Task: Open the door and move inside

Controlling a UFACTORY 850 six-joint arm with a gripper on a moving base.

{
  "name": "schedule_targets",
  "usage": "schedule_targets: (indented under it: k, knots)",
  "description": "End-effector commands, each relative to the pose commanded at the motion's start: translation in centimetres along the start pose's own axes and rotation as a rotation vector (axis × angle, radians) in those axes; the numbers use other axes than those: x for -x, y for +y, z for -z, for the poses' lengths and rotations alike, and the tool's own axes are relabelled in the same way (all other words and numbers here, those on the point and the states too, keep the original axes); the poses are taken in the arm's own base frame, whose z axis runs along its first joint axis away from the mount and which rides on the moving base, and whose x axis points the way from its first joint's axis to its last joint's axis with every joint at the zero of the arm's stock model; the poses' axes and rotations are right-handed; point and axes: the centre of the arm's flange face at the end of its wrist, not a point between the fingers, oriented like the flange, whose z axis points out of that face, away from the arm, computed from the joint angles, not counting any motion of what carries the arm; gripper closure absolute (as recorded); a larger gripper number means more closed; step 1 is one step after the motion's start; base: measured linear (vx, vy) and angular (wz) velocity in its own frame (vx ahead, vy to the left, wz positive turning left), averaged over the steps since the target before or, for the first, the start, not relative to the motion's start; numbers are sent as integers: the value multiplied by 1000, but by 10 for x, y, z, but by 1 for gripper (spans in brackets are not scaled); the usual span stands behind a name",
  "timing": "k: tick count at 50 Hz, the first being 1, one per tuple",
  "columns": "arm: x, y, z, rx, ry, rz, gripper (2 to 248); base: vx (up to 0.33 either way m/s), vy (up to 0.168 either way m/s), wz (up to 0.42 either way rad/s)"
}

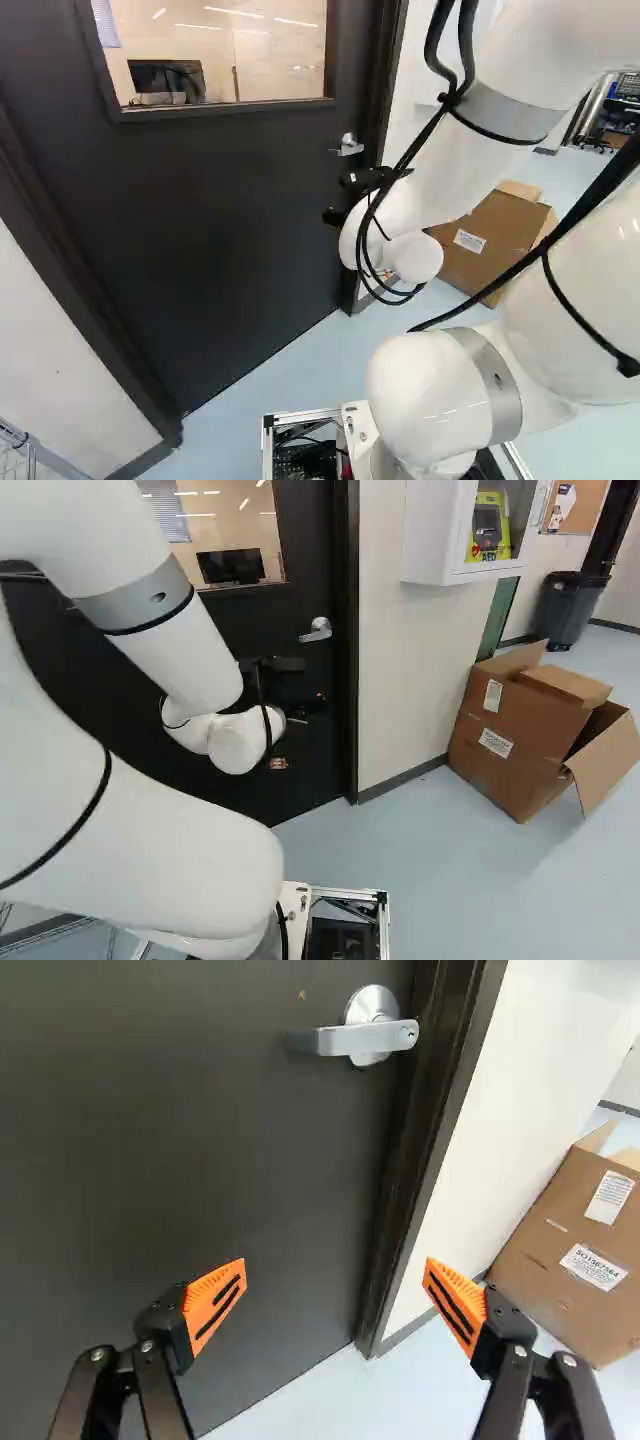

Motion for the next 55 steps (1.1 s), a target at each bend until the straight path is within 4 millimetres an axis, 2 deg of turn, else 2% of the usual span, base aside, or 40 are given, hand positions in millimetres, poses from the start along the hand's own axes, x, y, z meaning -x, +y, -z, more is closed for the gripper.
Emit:
schedule_targets:
  k: [55]
  knots:
    - [-71, 6, -38, -46, 130, 72, 3, 0, 0, 0]
